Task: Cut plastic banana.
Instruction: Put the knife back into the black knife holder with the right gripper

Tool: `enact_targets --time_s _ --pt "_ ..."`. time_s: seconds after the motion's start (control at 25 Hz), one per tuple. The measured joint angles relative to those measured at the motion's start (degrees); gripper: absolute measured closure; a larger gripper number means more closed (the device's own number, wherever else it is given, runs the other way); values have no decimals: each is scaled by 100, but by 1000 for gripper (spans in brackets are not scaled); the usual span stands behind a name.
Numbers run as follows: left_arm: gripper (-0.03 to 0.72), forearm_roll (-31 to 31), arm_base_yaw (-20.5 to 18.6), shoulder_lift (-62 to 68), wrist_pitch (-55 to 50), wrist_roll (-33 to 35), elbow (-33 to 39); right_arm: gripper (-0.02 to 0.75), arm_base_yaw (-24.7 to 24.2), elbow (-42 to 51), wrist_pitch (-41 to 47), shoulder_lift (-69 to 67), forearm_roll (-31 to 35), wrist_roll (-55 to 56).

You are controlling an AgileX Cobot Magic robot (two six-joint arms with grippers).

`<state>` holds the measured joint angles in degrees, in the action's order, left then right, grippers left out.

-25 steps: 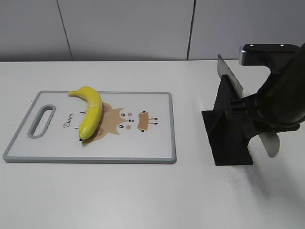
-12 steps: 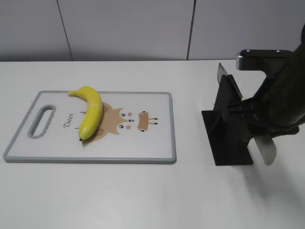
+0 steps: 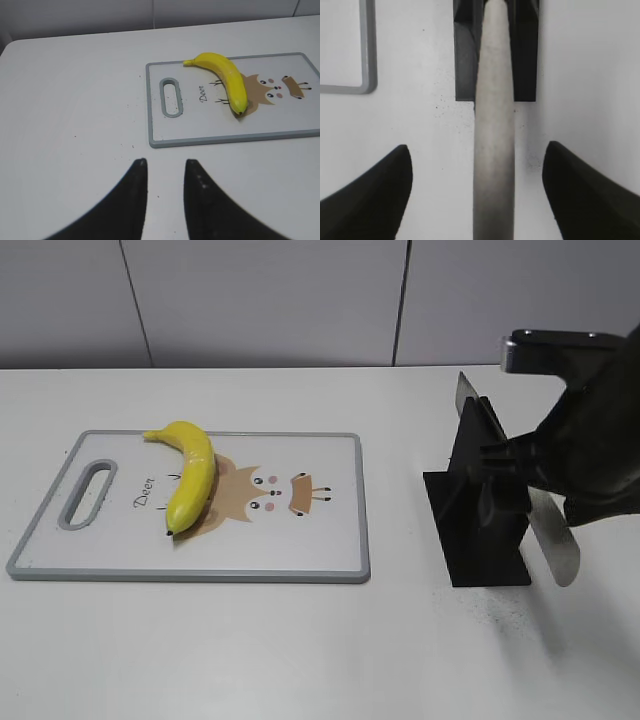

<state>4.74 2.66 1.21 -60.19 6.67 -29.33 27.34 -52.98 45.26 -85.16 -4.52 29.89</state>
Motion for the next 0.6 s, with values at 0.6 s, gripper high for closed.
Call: enact_targets --time_s 0.6 --pt "445 0 0 0 0 0 0 160 0 -726 618 2398 23 -1821"
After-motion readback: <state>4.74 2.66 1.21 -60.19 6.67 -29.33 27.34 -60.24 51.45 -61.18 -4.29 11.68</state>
